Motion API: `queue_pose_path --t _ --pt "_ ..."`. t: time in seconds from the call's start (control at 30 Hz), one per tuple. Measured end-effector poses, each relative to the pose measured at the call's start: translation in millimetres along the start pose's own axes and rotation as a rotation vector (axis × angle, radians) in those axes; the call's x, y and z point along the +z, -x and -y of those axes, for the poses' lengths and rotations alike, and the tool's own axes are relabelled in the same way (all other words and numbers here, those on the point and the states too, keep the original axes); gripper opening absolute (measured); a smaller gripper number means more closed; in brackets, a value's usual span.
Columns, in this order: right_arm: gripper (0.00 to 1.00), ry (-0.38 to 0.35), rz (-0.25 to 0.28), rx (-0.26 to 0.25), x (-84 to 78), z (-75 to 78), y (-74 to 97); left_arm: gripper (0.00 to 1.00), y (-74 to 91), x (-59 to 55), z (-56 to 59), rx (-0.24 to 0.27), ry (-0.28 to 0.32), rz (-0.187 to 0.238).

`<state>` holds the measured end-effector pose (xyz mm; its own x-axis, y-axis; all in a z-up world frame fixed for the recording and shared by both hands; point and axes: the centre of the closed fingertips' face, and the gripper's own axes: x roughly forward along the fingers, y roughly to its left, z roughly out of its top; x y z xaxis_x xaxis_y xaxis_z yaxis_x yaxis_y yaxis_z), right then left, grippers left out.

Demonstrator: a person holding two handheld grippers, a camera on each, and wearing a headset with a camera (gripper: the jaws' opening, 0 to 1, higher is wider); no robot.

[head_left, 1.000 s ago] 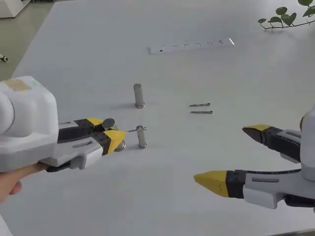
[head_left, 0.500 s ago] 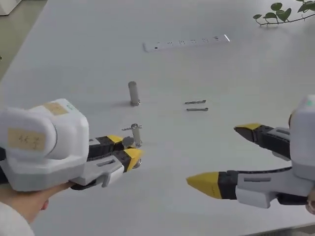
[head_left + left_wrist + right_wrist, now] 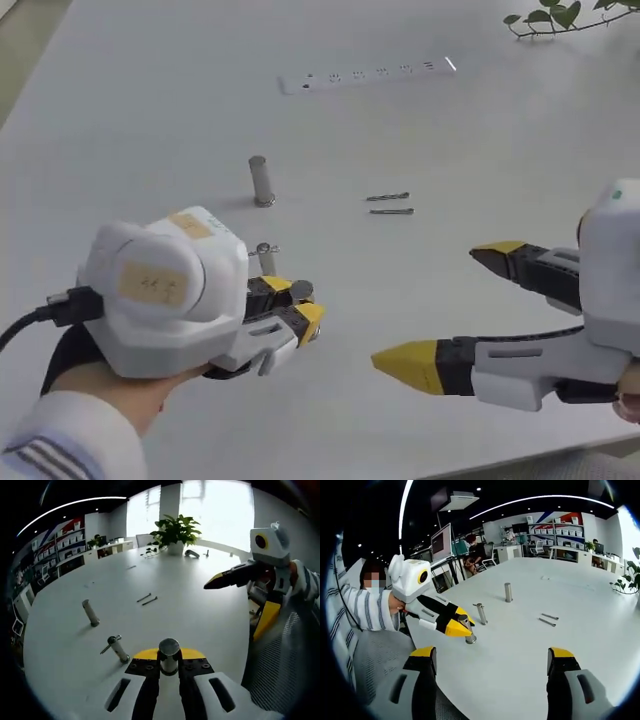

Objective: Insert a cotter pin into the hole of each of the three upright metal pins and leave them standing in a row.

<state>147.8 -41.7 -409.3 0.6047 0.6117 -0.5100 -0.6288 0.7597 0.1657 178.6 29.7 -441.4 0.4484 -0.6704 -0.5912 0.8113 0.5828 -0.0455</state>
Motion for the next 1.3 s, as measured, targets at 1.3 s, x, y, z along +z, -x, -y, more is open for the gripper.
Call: queue_pose_path --t 1.3 --pt "0.89 -0.034 -0.033 0.008 -6.5 4.4 -3.3 0.11 -29.8 5.9 10.9 -0.013 -0.035 0.067"
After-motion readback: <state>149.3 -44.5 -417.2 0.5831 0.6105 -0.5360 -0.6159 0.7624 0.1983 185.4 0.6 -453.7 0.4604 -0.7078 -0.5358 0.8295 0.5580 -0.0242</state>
